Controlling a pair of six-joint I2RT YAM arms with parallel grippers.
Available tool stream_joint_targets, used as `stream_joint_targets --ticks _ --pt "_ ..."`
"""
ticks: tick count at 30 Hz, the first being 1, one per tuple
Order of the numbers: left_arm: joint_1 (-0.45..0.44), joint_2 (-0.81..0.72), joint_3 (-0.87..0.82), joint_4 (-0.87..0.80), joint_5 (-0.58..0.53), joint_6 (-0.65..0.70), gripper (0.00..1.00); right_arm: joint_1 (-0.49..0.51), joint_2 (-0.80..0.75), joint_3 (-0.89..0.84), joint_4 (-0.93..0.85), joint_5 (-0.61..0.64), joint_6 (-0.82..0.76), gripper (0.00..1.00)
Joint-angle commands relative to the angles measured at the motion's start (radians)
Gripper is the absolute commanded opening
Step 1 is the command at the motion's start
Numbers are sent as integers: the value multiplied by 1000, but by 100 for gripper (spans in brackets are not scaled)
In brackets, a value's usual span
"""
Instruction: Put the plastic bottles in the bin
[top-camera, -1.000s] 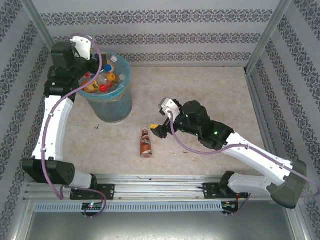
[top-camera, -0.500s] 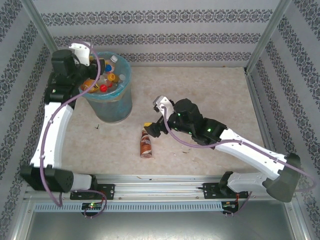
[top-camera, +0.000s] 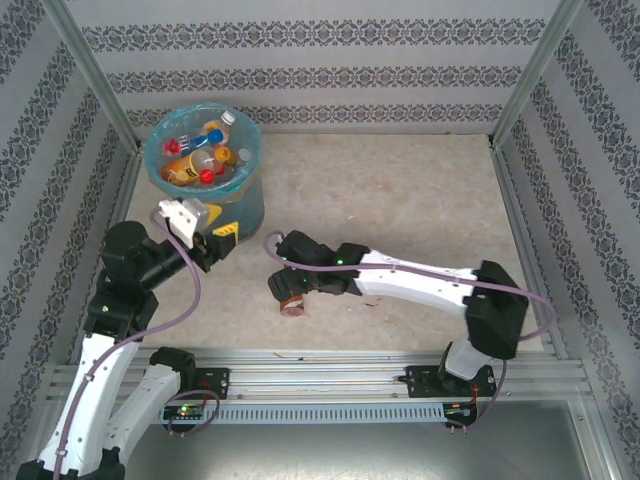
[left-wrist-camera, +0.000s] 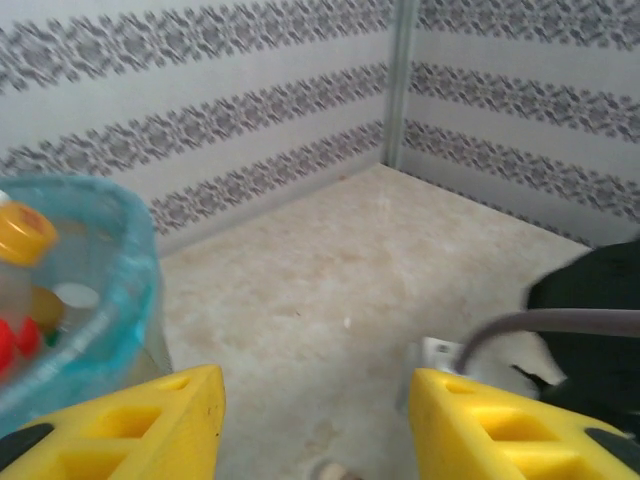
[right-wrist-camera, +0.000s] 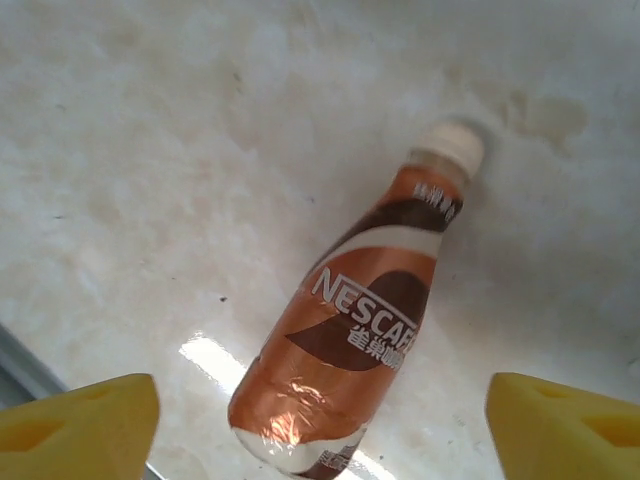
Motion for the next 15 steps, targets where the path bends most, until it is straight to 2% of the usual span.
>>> stream_joint_targets --ticks 1,10,15 --pt "-8 -61 -41 18 81 38 53 8 89 57 -94 30 122 82" --pt "-7 -82 -51 -7 54 100 55 17 247 95 -130 23 205 84" --pt "-8 -79 -51 41 48 80 56 7 265 82 -92 -33 205 70"
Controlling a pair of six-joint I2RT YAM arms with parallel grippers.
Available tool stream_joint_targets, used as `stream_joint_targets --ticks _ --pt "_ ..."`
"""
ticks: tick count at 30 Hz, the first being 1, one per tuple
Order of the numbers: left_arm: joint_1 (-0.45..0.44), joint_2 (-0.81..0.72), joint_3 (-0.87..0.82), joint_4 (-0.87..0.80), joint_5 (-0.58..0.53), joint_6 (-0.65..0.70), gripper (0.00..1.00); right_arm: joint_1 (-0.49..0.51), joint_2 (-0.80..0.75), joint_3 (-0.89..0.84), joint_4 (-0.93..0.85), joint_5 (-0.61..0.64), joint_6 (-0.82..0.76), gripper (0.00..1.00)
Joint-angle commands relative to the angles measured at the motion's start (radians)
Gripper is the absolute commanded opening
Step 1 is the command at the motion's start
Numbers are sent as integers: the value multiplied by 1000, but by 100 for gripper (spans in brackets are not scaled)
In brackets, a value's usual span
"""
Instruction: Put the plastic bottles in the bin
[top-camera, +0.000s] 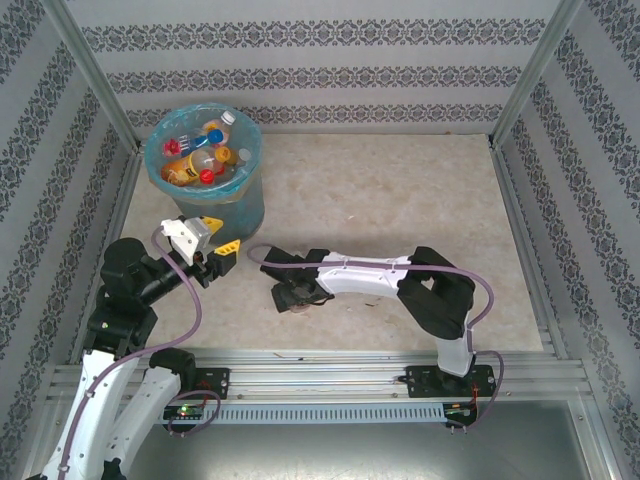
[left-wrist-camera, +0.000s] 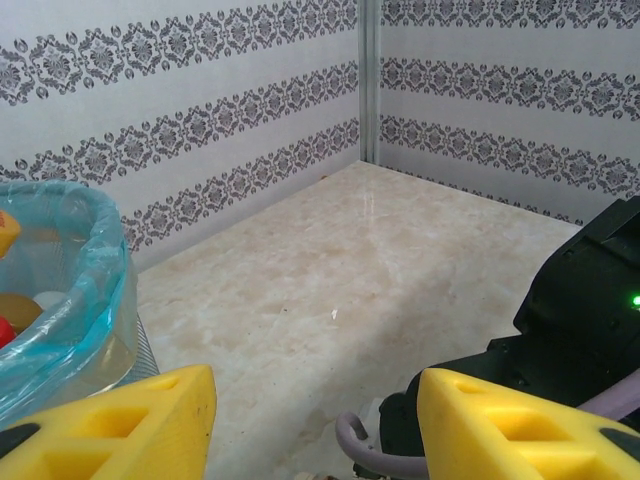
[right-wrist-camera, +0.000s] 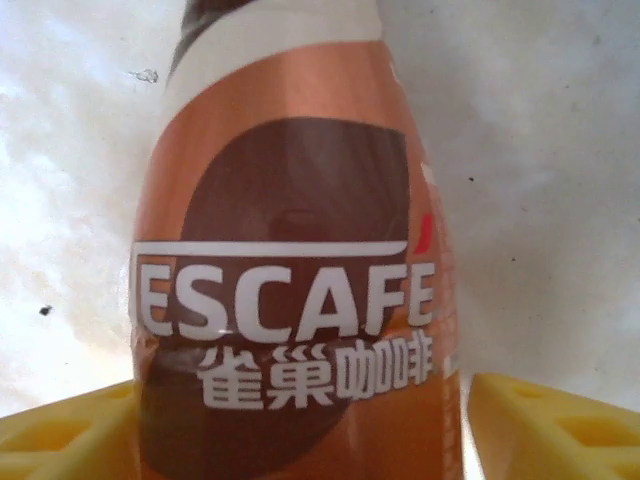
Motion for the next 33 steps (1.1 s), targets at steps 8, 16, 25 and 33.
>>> stream_joint_targets --ticks 8,16,25,33 --pt "-8 38 104 72 -172 -86 58 -7 -123 -42 11 -9 -20 48" --pt "-7 191 356 -112 -289 -159 71 -6 -438 -171 89 19 -159 47" --pt "-5 445 627 -199 11 -450 68 -6 -723 -192 323 4 -426 47" --pt "-6 485 575 21 395 -662 66 -5 -759 -136 452 -90 -511 44"
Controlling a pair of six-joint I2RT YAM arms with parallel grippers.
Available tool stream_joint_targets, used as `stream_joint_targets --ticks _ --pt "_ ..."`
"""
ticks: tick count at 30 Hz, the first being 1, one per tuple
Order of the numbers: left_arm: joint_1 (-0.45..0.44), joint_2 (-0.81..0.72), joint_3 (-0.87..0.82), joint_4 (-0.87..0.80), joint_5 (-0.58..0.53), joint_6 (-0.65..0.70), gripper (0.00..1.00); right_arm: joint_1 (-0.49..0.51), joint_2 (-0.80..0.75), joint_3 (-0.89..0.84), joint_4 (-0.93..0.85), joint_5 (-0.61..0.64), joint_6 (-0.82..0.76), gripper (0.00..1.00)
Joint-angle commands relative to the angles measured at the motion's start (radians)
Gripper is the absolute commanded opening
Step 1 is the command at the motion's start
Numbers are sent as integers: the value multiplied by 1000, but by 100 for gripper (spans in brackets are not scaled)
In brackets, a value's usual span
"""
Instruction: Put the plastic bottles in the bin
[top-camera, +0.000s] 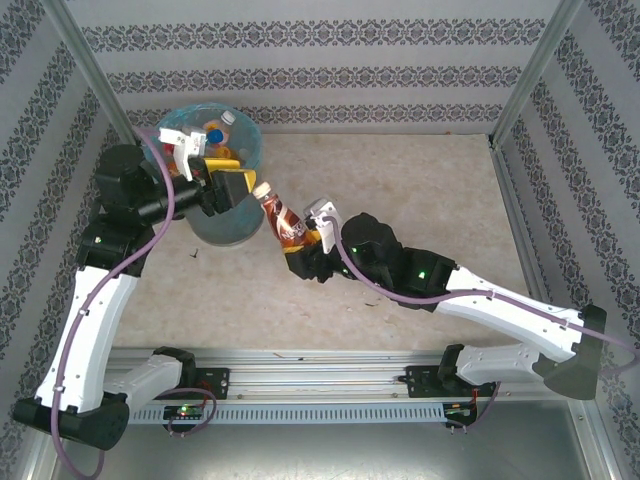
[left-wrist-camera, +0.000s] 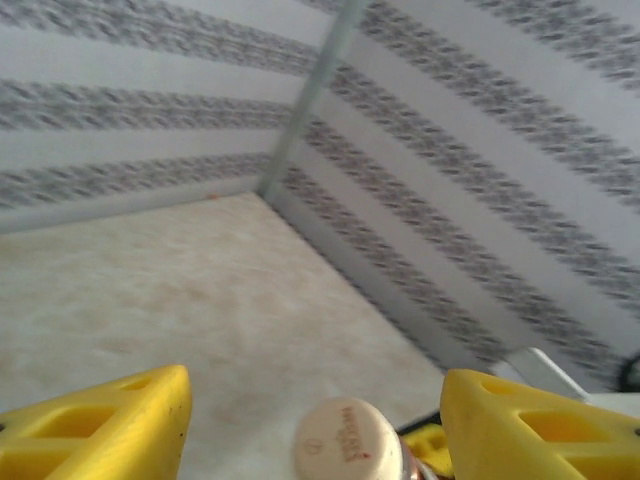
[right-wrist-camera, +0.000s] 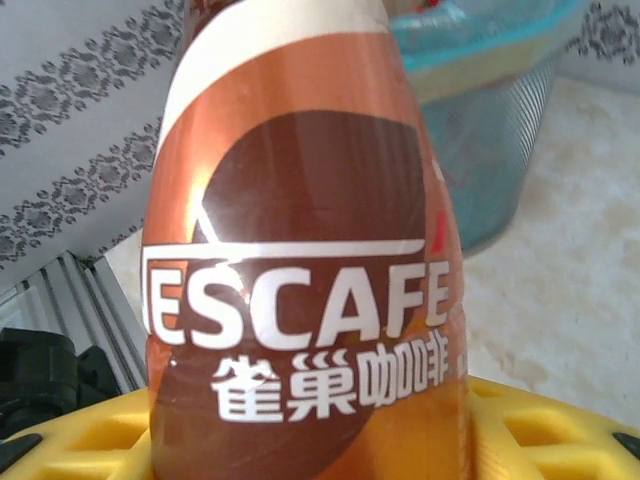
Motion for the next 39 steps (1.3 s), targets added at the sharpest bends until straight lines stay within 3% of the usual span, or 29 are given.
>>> stream_joint_targets --ticks 1,11,15,18,20,21,22,26,30,39 --pt "-6 -13 -15 116 180 -120 66 -4 -10 31 104 -70 -65 44" --pt "-7 -16 -80 205 278 -209 51 -3 -4 9 166 -119 -61 44" --pt "-6 -18 -74 201 268 -194 32 -3 -6 1 173 -113 -54 45" --pt "-6 -26 -66 220 217 -191 15 -4 -9 -6 169 -92 -44 55" --pt "-5 -35 -48 221 143 -162 0 -3 -13 -12 162 -50 -30 73" --pt "-6 -37 -28 210 91 -137 0 -2 -20 -17 157 -17 -21 92" --pt "-6 -32 3 190 31 -103 0 -3 -29 -23 155 22 -15 98" --pt "-6 22 172 51 -256 76 0 -3 -78 -74 137 253 31 98" --pt "-6 92 241 26 -523 199 0 -10 -144 -145 151 368 68 98" --pt "-5 334 344 52 -705 371 0 -33 -236 -204 120 449 134 98"
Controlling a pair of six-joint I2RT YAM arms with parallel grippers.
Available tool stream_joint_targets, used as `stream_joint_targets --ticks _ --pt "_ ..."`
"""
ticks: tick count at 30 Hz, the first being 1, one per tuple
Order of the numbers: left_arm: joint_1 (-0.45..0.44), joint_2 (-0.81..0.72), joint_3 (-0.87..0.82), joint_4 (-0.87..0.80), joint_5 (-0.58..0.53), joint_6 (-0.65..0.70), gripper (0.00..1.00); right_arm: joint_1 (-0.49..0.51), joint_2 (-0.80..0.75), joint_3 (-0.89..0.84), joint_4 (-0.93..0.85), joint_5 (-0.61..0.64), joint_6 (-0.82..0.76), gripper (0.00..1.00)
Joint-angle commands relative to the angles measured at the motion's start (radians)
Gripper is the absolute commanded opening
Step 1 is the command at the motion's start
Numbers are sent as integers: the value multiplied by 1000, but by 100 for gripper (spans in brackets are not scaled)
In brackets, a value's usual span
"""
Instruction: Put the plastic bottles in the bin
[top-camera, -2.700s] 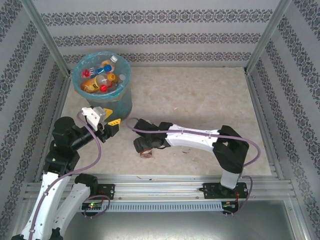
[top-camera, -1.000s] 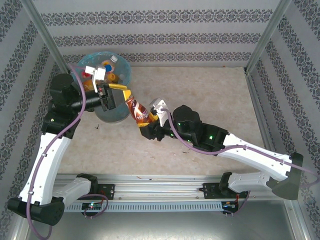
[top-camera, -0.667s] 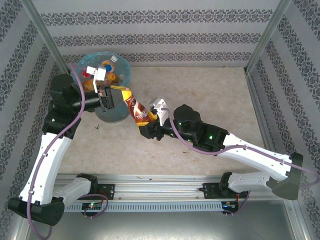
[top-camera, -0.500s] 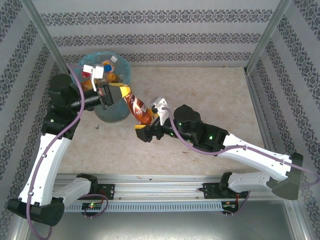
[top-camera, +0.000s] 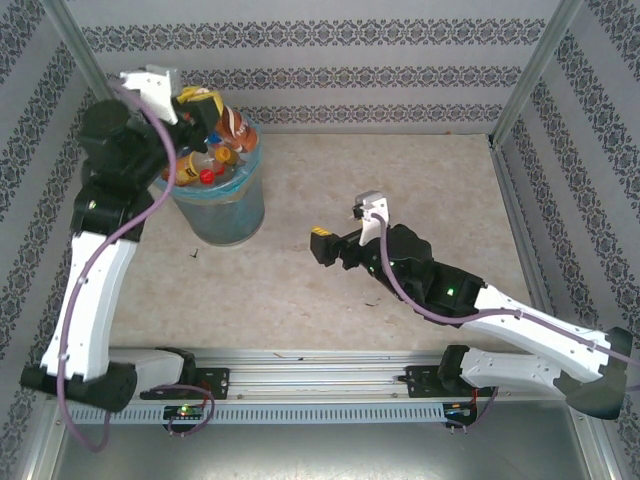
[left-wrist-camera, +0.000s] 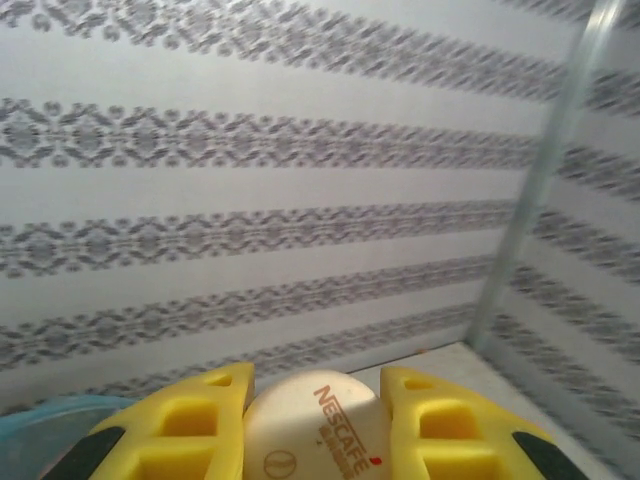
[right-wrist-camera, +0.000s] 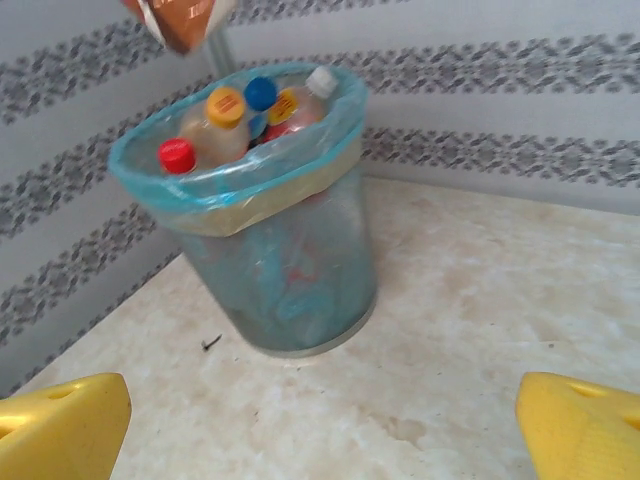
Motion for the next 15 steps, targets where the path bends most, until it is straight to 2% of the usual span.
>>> stream_joint_targets --ticks 1,5,14,15 --pt "-6 66 -4 3 -122 102 0 -8 -20 -19 1 69 34 98" --pt "-5 112 -73 68 -192 147 0 -10 -14 -21 1 74 47 98" --pt "-8 179 -129 22 -160 219 0 -15 32 -17 1 63 70 98" --pt "-7 187 -127 10 -159 221 3 -16 39 -14 3 61 72 98"
